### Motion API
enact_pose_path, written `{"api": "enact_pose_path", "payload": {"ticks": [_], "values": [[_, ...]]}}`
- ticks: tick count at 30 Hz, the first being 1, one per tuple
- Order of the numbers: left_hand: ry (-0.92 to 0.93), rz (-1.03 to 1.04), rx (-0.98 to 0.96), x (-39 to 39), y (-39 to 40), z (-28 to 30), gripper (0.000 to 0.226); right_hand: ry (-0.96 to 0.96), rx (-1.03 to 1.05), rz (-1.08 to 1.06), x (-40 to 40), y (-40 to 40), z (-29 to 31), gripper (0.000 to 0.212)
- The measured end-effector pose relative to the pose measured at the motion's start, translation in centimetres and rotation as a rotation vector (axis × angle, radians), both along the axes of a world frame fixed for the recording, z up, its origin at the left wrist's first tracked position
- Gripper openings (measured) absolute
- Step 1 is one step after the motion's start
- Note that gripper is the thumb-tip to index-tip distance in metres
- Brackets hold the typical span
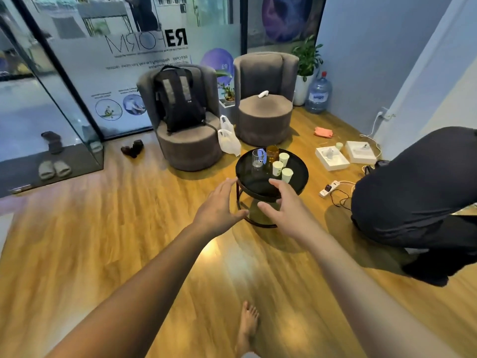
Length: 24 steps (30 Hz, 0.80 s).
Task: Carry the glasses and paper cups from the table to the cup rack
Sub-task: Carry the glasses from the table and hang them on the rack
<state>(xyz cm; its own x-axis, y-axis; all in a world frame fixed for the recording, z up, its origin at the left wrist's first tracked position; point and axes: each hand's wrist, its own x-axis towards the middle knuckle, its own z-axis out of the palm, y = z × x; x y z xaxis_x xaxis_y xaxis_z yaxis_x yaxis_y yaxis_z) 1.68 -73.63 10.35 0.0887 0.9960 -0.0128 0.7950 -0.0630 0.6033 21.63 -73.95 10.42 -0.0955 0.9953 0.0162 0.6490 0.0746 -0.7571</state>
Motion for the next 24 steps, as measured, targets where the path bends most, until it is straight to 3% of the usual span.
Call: {"api": "enact_pose_path", "payload": {"ticks": [9,24], "values": [[-0.049,-0.002,-0.11,0.4,18.5,-1.6,0.091,0.02,-0.093,-0.009,0.6,19.9,-0.9,0.067],[-0.246,0.015,-0.277,1.5,44.1,-11.6,0.093,0.057,-0.217,-0.087,2.3,42.6,-8.5,0.068]]}}
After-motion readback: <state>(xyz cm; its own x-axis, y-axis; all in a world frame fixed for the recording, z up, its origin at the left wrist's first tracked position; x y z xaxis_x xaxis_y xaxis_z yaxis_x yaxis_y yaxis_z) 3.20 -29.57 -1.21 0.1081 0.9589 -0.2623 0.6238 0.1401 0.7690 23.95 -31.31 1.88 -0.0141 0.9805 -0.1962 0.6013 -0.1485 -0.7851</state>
